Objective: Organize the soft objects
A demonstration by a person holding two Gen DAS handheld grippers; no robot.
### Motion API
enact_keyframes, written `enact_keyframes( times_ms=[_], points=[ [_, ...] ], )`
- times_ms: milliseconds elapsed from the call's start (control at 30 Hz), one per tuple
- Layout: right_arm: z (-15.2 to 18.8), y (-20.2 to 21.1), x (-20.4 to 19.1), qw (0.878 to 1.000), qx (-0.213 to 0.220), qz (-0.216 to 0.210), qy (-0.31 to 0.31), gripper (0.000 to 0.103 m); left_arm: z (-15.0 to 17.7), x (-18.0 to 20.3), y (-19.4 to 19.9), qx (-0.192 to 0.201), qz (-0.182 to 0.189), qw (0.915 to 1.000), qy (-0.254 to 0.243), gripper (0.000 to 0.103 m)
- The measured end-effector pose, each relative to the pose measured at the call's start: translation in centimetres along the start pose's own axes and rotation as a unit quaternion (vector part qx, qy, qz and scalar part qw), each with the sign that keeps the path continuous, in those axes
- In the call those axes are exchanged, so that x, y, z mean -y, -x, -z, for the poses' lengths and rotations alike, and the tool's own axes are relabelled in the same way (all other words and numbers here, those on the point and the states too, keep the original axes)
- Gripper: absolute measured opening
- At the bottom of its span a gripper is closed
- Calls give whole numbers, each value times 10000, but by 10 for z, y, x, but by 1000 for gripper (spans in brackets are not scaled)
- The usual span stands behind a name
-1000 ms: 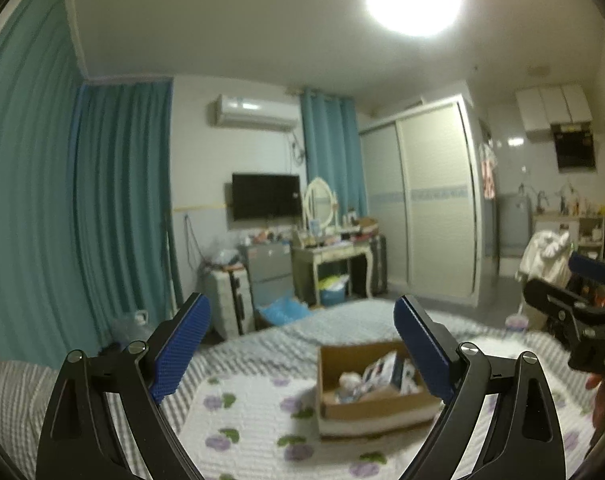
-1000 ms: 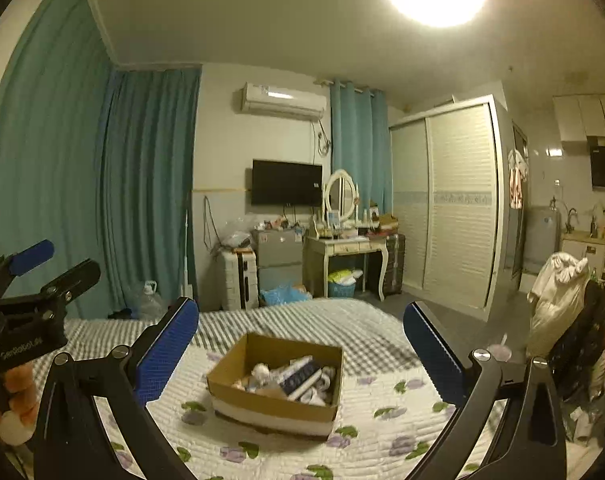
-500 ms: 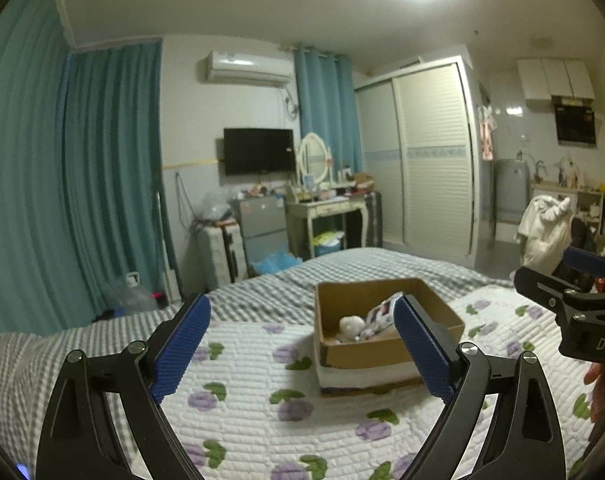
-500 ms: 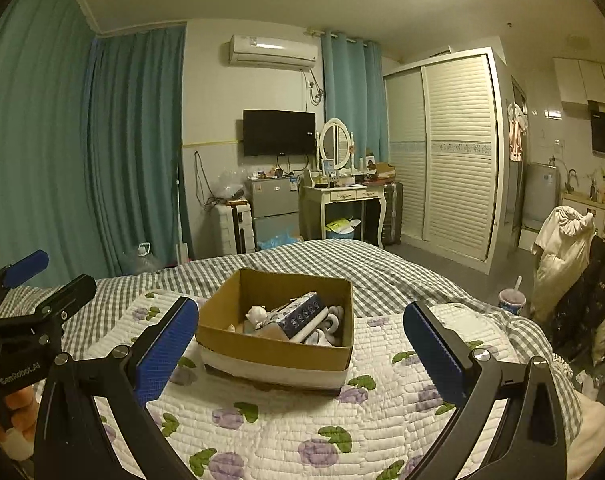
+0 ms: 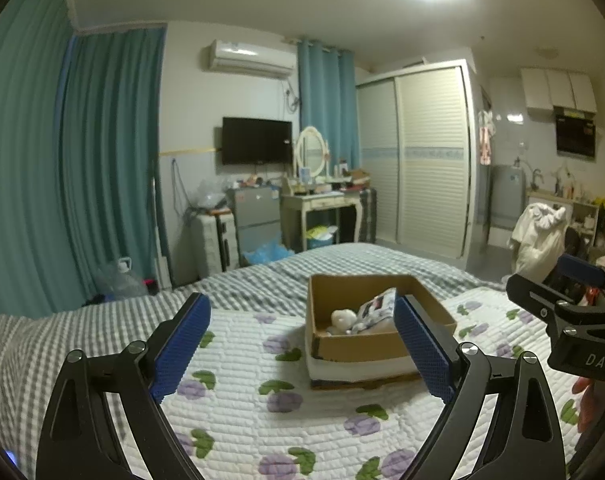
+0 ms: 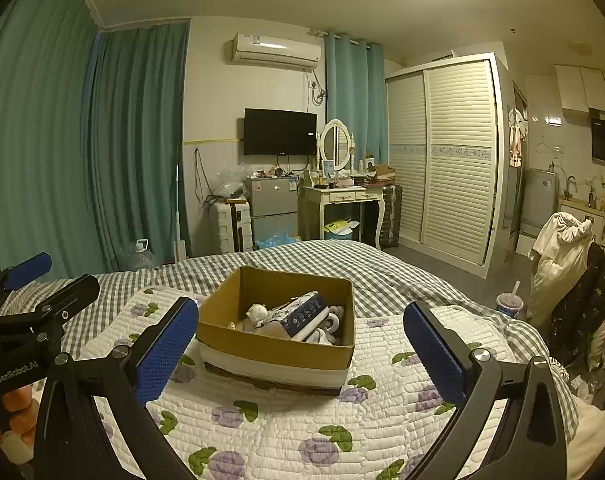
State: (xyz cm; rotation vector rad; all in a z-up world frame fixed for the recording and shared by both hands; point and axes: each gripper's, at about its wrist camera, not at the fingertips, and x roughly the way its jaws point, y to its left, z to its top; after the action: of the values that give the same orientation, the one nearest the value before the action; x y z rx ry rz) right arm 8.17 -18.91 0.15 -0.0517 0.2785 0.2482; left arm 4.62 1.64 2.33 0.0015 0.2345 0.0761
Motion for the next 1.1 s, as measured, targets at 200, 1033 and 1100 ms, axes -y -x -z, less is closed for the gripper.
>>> enact_keyframes(
  times_ms=[200, 1033, 1100],
  points=[
    [0, -1, -1, 10000, -22, 9, 6, 103, 1, 0, 0, -11, 22, 10000, 6, 95],
    [4, -3, -5, 9999, -117, 71, -10, 103, 2, -2, -3, -105, -10, 9999, 28, 95],
    [4, -3, -5, 9999, -117, 67, -7, 103, 2, -2, -3, -101, -7, 9999, 24, 95]
  ],
)
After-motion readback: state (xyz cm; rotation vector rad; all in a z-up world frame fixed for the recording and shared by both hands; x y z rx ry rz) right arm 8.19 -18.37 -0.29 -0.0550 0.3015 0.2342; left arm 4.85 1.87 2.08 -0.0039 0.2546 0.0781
